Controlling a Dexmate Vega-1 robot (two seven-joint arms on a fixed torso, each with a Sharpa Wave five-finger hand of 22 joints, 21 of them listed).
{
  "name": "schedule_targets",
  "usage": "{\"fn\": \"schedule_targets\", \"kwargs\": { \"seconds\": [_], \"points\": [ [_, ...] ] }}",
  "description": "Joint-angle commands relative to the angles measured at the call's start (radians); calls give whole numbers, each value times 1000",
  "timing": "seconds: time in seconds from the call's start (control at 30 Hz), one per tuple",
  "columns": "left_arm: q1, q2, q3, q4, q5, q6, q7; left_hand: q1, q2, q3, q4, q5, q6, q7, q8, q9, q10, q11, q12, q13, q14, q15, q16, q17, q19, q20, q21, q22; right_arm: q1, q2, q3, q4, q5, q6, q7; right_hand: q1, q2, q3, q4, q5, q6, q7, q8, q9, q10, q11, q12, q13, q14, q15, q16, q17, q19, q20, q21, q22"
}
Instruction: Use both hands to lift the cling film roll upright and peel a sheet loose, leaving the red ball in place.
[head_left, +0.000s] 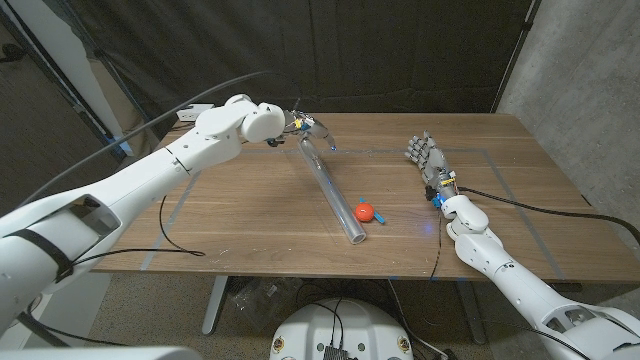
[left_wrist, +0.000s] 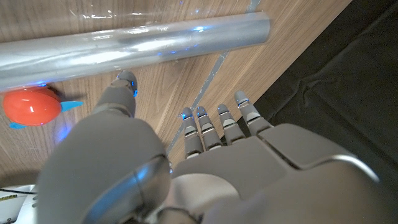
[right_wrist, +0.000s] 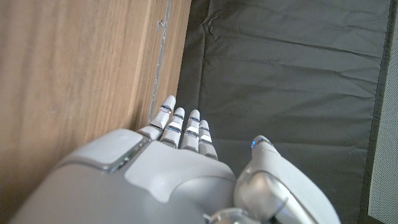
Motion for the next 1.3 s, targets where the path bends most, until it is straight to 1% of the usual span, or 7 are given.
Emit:
{"fn": "schedule_targets", "kwargs": {
  "seconds": [0.03,0.33,0.67,0.73,0.9,1.23,1.3],
  "points": [
    [39,3,6,6,45,-26,52,9,2,-5,-1,6,-15,-2,-8,2,3,-9,-2,6,1,-55,-4,4,4,2,-1,2,-5,-2,-2,-7,-1,-15,-8,-8,-1,5,4,-1,9,0,4,5,11,-3,1,4,14,1,4,4,4,0,-7,6],
    [69,5,17,6,74,-28,57,14,4,-9,2,8,-31,5,-17,3,-7,-1,-9,7,-7,-47,-9,6,-3,5,-6,2,-9,-2,-2,-5,1,-16,-5,-9,-1,6,4,-1,9,1,4,5,12,-3,1,4,16,2,4,4,7,1,-9,6],
    [94,8,13,-6,98,-27,74,31,10,-12,2,14,0,0,-8,5,18,-19,-6,9,5,-52,-7,6,5,6,-6,2,-22,-7,1,-12,7,-18,-2,-10,-1,6,4,-1,8,1,3,5,12,-3,0,4,19,1,3,4,10,2,-12,6],
    [95,5,18,-6,108,-27,71,35,12,-15,4,15,-35,-1,-23,6,3,-9,-14,10,-1,-50,-10,7,5,6,-8,2,-24,-8,1,-13,9,-19,-1,-10,-1,6,4,-1,8,1,3,5,12,-3,0,4,20,1,4,4,10,2,-12,6],
    [102,-2,28,-5,131,-34,84,35,13,-19,7,16,-44,0,-26,6,-7,-3,-19,10,-5,-51,-12,8,3,3,-10,2,-36,-12,4,-21,13,-19,-3,-11,-2,6,4,-1,8,0,3,5,12,-2,0,4,20,2,3,4,11,2,-14,6],
    [100,-29,52,23,166,-33,84,43,30,-16,11,20,-38,0,-23,7,2,-6,-17,11,-1,-51,-10,9,8,6,-10,3,-58,-26,12,-45,17,-25,-13,-12,-2,6,4,-1,8,1,3,5,13,-4,-1,4,21,2,2,4,13,3,-17,6],
    [102,-32,56,29,175,-31,94,47,36,-15,13,22,-34,-5,-21,7,5,-20,-17,11,1,-54,-9,10,12,4,-9,3,-60,-28,13,-48,17,-27,-15,-12,-2,6,4,-1,8,1,3,5,13,-3,-1,4,21,1,2,4,13,3,-17,6]
  ]
}}
